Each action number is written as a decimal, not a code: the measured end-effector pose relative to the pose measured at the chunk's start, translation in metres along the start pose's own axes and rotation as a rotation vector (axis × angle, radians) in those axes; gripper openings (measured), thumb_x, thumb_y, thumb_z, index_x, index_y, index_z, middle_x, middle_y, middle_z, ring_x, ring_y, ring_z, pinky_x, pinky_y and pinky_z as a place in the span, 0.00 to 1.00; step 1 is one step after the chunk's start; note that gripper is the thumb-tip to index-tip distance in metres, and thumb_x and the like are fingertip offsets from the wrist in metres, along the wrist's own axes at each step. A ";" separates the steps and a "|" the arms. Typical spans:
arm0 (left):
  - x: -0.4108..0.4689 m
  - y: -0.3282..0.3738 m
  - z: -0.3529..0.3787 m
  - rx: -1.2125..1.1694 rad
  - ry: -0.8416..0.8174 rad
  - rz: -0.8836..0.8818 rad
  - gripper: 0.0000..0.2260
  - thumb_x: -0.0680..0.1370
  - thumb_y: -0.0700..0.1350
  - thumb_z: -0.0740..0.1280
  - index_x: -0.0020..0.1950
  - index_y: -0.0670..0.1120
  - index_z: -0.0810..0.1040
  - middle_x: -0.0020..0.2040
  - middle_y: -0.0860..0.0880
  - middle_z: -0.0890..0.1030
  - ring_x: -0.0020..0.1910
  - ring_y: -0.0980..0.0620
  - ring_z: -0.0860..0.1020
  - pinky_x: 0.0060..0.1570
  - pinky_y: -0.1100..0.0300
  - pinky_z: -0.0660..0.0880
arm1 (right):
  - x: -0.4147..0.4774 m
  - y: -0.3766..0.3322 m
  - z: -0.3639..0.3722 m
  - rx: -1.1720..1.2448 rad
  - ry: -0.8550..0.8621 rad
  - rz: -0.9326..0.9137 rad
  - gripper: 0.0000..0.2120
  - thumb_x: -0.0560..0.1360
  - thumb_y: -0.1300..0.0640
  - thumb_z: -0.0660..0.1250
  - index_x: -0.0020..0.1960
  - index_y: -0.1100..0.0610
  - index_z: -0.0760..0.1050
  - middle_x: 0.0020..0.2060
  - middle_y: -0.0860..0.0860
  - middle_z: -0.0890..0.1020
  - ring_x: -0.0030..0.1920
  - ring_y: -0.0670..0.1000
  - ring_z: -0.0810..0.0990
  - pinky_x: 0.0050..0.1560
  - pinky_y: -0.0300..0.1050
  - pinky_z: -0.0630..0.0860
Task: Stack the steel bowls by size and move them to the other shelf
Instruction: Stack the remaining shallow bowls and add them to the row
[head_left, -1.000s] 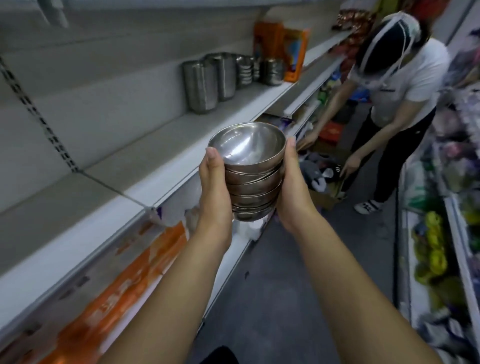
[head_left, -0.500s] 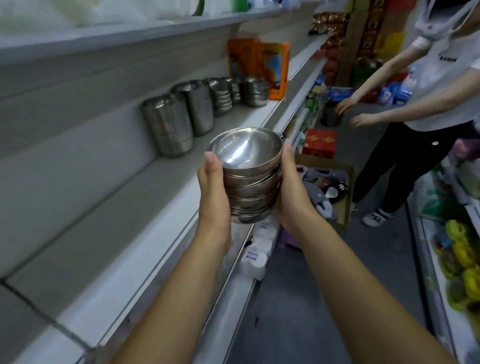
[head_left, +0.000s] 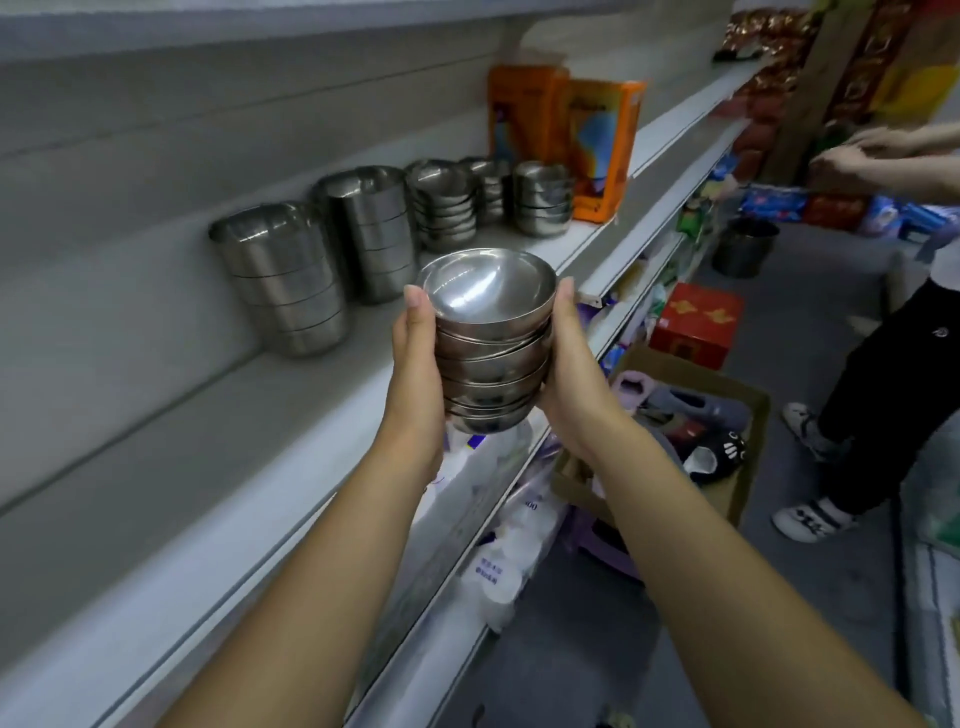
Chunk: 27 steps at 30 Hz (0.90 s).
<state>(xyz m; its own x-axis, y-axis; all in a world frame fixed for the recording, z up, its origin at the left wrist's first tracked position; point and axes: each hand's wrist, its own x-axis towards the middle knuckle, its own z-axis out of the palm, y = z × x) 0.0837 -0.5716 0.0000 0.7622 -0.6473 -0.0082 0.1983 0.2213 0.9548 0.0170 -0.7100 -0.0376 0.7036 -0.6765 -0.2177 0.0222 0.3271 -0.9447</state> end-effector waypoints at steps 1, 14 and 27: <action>0.013 -0.004 0.010 -0.012 0.018 -0.003 0.53 0.57 0.85 0.63 0.75 0.57 0.73 0.68 0.51 0.82 0.65 0.49 0.82 0.66 0.40 0.77 | 0.011 -0.007 -0.008 -0.030 -0.027 0.011 0.50 0.53 0.09 0.56 0.70 0.30 0.73 0.81 0.48 0.65 0.84 0.50 0.49 0.80 0.66 0.46; 0.146 -0.034 0.088 -0.026 0.176 -0.001 0.54 0.57 0.84 0.65 0.78 0.59 0.68 0.71 0.54 0.79 0.66 0.52 0.80 0.58 0.52 0.80 | 0.130 -0.085 -0.059 -0.052 -0.326 0.011 0.54 0.59 0.16 0.59 0.76 0.45 0.72 0.72 0.48 0.78 0.71 0.51 0.76 0.75 0.59 0.69; 0.283 -0.045 0.083 -0.009 0.191 0.027 0.54 0.57 0.83 0.68 0.78 0.58 0.70 0.74 0.53 0.77 0.71 0.52 0.76 0.75 0.47 0.70 | 0.265 -0.115 -0.059 -0.095 -0.342 -0.024 0.25 0.80 0.30 0.54 0.71 0.40 0.70 0.56 0.36 0.80 0.63 0.39 0.76 0.71 0.47 0.70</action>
<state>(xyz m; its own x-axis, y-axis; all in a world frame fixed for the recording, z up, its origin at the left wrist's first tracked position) 0.2397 -0.8250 -0.0209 0.8702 -0.4912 -0.0393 0.1807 0.2440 0.9528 0.1589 -0.9660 -0.0015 0.9010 -0.4182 -0.1154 -0.0132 0.2396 -0.9708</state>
